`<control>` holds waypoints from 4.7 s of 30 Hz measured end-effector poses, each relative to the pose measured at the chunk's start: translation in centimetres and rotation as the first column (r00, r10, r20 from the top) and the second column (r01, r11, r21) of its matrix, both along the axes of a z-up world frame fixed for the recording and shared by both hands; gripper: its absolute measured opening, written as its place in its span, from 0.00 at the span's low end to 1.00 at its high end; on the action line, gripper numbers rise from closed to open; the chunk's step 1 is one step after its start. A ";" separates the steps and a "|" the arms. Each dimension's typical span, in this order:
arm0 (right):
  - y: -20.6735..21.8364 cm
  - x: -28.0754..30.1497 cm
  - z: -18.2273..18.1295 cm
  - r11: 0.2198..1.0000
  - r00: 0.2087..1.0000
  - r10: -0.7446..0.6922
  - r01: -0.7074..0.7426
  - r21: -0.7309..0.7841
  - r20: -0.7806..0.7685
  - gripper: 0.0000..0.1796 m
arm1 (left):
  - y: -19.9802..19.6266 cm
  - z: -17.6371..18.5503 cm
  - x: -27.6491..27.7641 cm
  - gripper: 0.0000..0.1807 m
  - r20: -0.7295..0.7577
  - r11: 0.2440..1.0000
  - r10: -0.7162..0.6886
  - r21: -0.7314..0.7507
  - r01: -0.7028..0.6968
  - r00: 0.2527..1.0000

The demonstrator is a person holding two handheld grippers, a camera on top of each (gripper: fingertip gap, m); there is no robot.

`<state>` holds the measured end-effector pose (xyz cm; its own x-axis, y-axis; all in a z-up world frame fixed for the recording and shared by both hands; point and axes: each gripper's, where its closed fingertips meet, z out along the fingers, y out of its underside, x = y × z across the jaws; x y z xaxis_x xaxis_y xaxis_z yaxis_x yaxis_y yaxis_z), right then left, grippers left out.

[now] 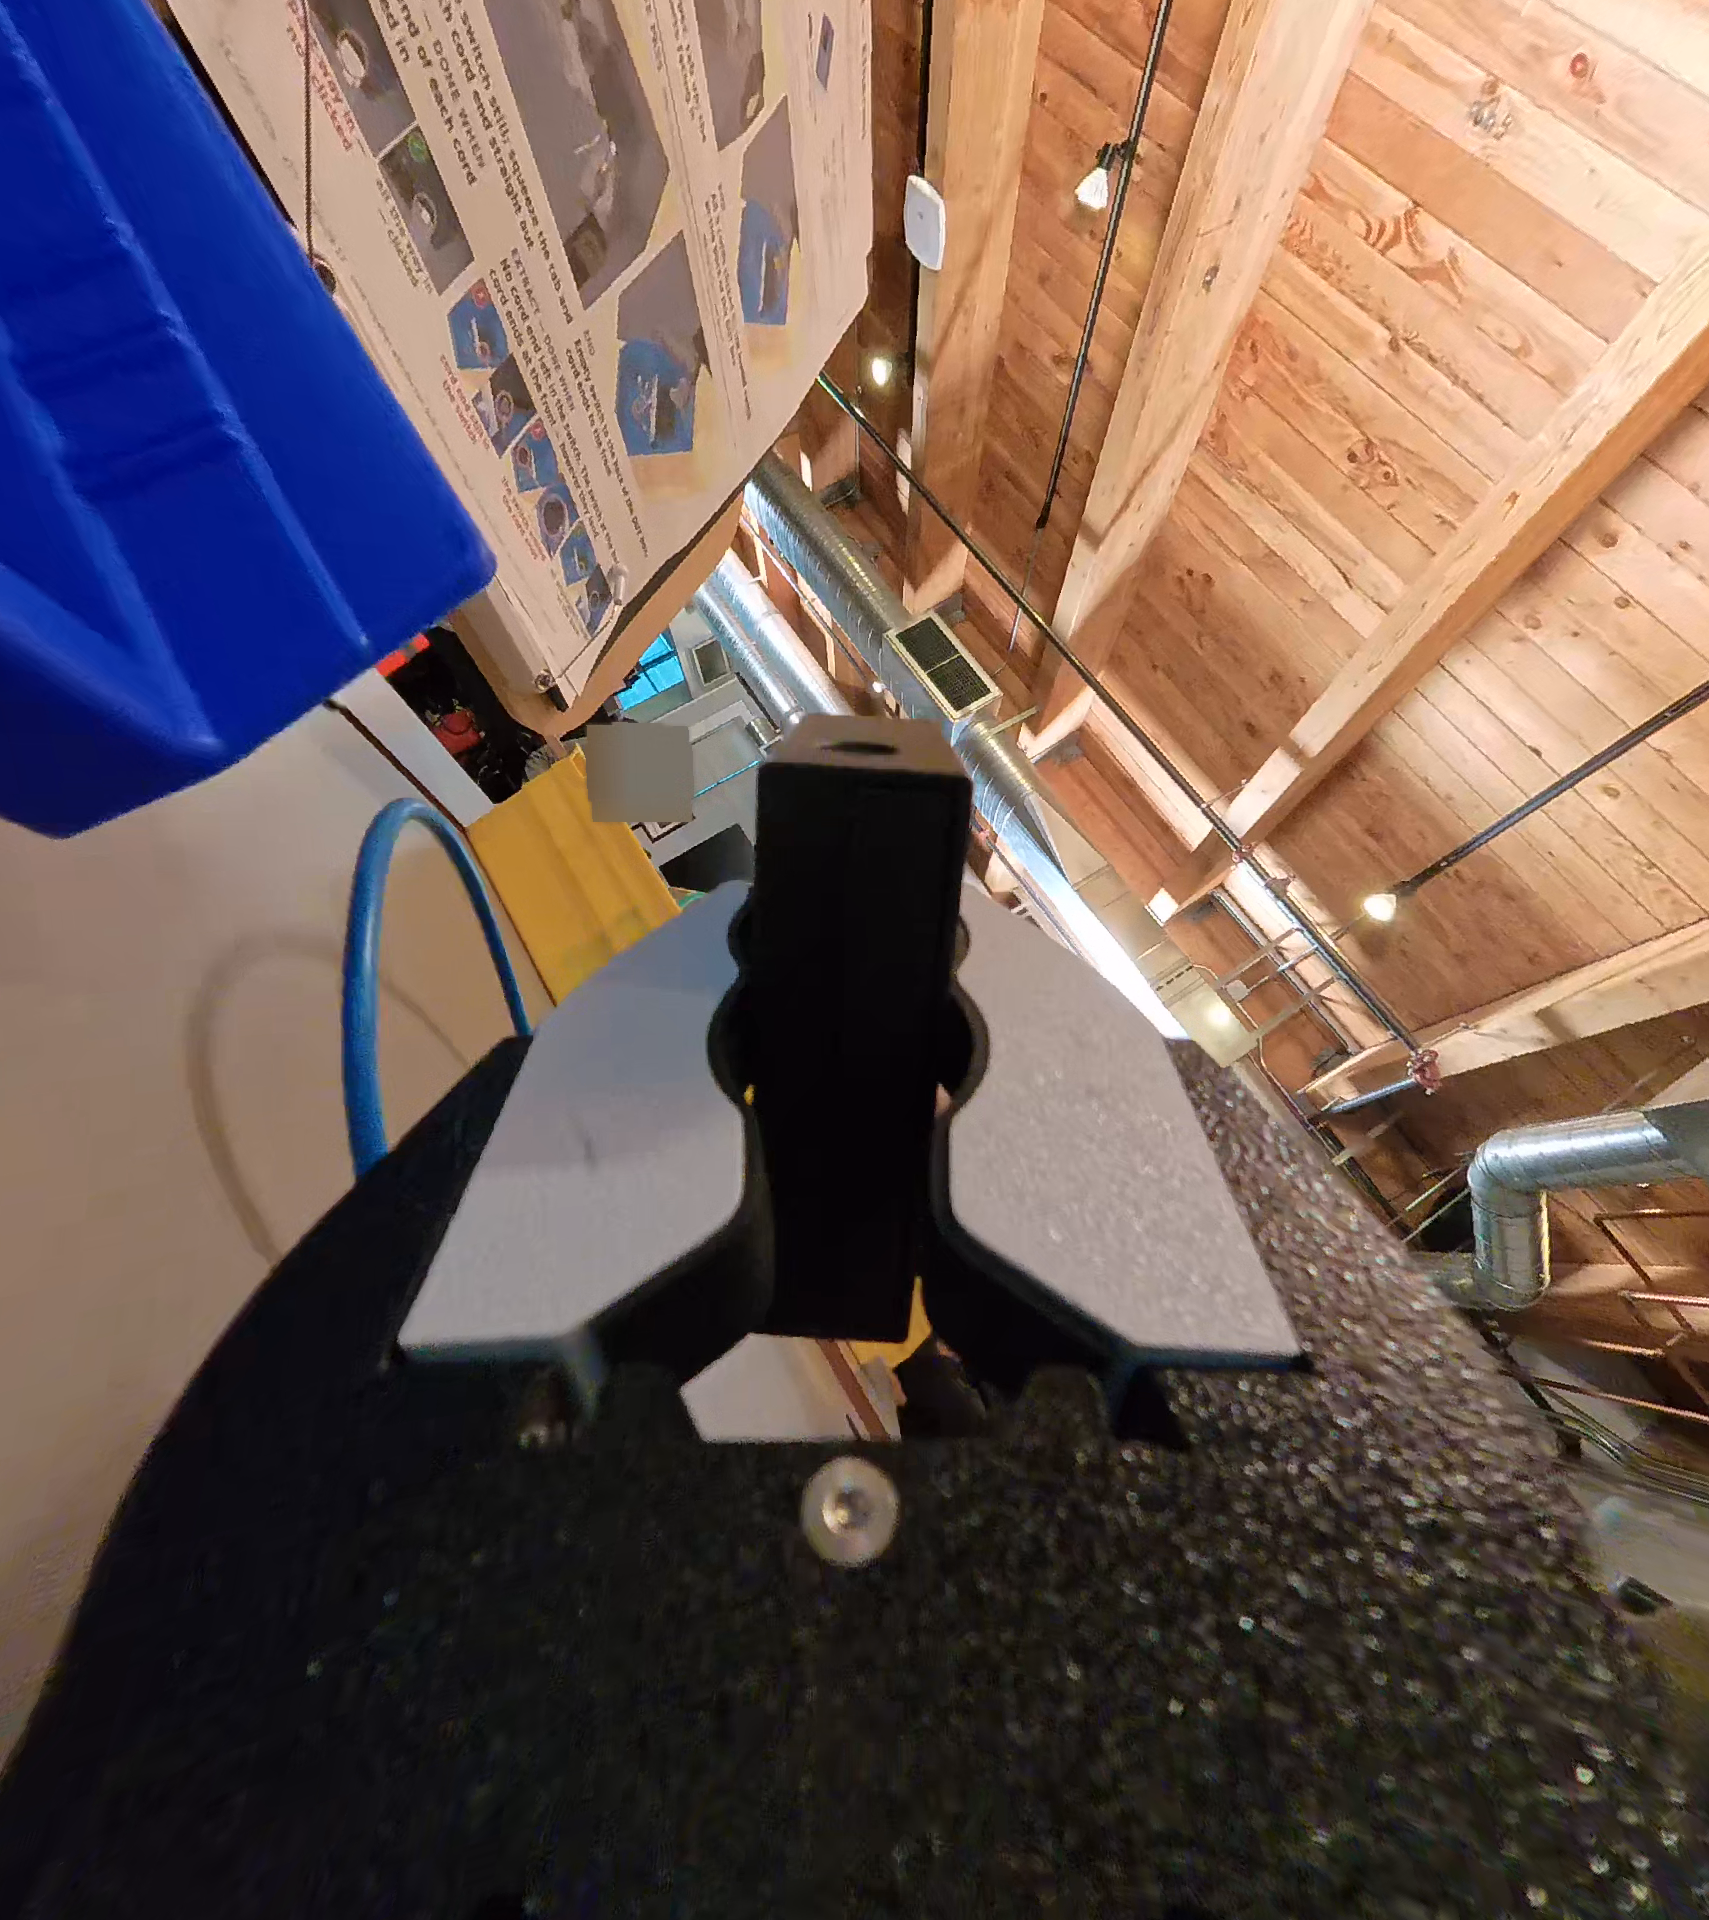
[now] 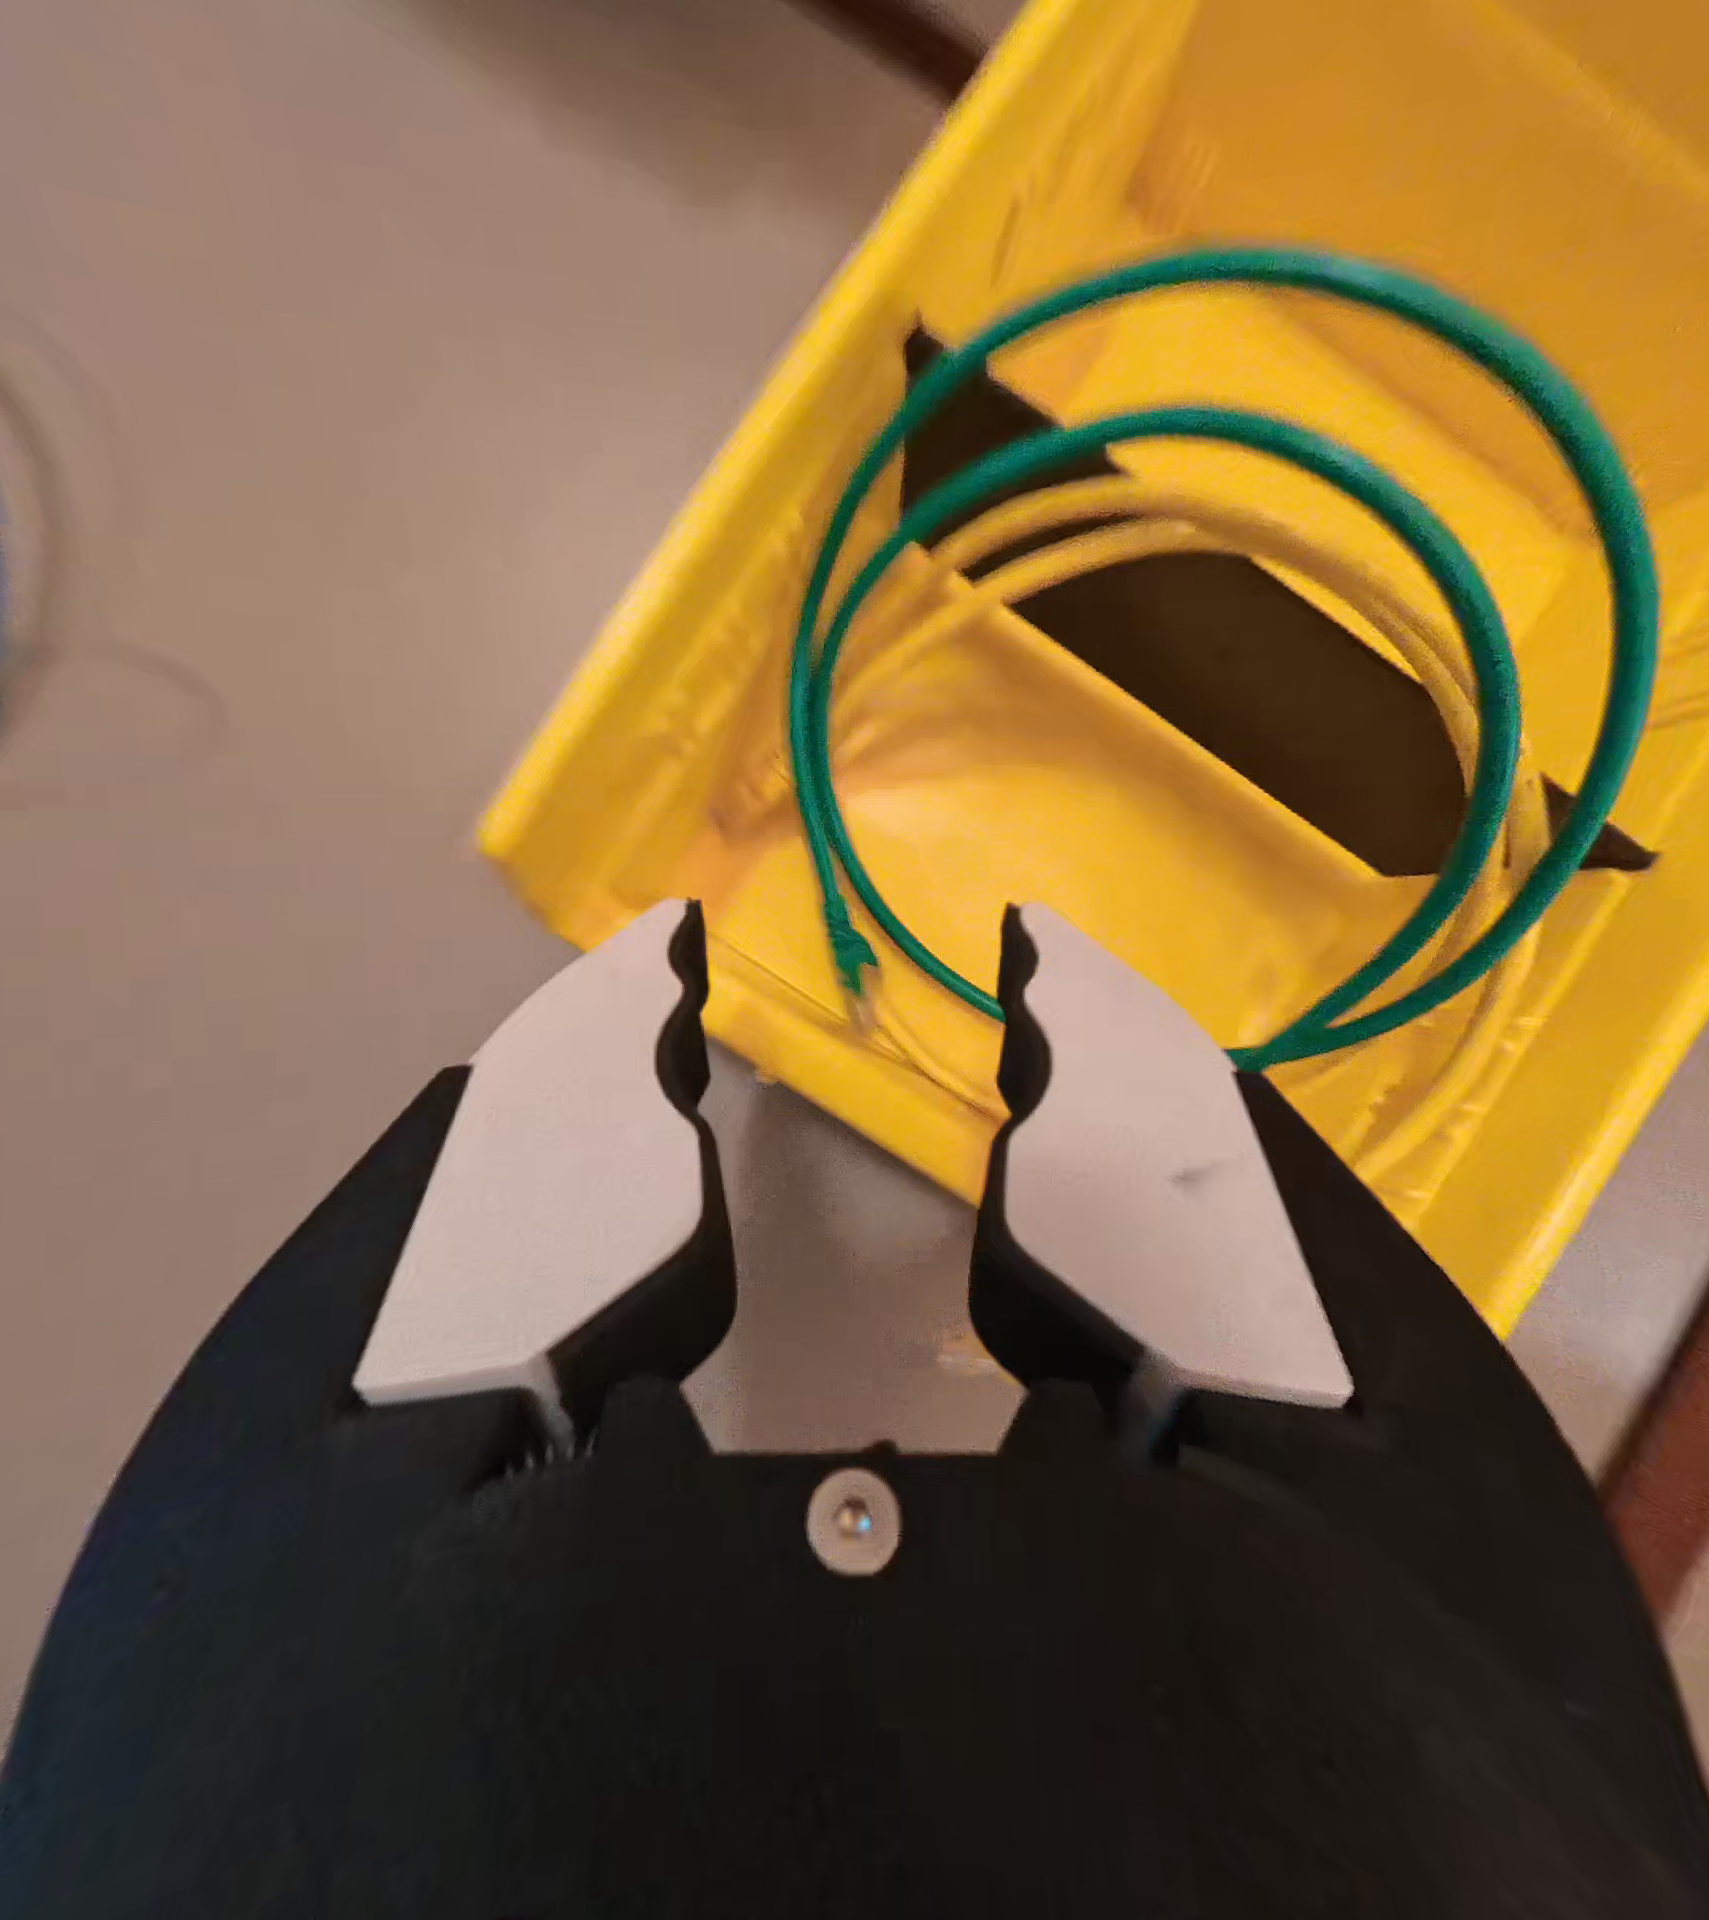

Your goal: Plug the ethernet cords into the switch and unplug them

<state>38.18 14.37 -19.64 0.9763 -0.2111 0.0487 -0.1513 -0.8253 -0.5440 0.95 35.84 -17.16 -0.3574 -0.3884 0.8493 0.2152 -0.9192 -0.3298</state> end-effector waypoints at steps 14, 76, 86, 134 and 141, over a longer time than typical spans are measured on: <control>10.5 -31.4 1.1 0.638 0.788 0.326 0.223 0.737 -0.522 0.24 | -4.6 -2.4 2.9 0.17 -0.063 0.956 -0.244 -0.184 0.229 0.968; 12.6 -33.2 0.7 0.427 0.704 0.406 0.417 0.802 -0.583 0.08 | -8.9 -1.5 4.1 0.16 -0.065 0.949 -0.264 0.161 0.271 0.962; 12.4 -33.0 0.8 0.423 0.718 0.408 0.399 0.813 -0.564 0.08 | -9.3 -1.5 4.2 0.16 -0.066 0.940 -0.277 0.189 0.285 0.958; 5.5 -18.4 12.8 0.656 0.970 0.228 -0.092 0.749 -0.081 0.07 | -6.1 1.1 2.0 0.16 -0.075 0.930 -0.259 0.250 0.270 0.963; 4.5 -7.8 14.9 0.773 0.983 0.167 -0.087 0.629 -0.069 0.07 | -6.4 0.9 2.1 0.16 -0.085 0.921 -0.272 0.267 0.285 0.959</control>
